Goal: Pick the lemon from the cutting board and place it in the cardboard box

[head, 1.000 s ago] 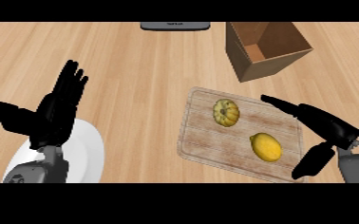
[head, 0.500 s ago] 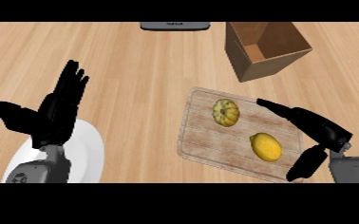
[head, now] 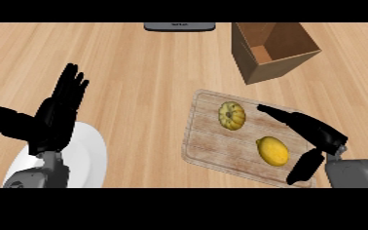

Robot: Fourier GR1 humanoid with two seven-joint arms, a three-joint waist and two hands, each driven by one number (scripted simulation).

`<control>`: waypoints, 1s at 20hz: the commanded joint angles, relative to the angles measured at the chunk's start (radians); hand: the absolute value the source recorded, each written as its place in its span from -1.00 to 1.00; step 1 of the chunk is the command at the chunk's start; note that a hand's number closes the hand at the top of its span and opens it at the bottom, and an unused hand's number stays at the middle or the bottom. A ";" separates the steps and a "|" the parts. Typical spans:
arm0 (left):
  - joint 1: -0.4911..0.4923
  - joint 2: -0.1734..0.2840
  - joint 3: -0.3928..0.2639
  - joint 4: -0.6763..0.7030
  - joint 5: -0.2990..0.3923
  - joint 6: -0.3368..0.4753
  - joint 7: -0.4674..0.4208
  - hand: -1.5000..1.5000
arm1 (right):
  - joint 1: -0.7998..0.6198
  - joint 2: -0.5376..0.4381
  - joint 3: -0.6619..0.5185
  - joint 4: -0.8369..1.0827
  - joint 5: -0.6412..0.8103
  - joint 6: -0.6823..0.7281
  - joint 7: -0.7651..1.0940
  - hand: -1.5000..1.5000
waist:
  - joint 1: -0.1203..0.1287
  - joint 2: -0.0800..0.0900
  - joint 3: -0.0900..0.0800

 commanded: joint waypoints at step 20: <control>-0.009 -0.020 0.034 0.058 -0.009 -0.038 -0.044 0.00 | 0.101 0.001 0.066 -0.050 0.205 -0.136 -0.206 1.00 | -0.006 -0.001 0.000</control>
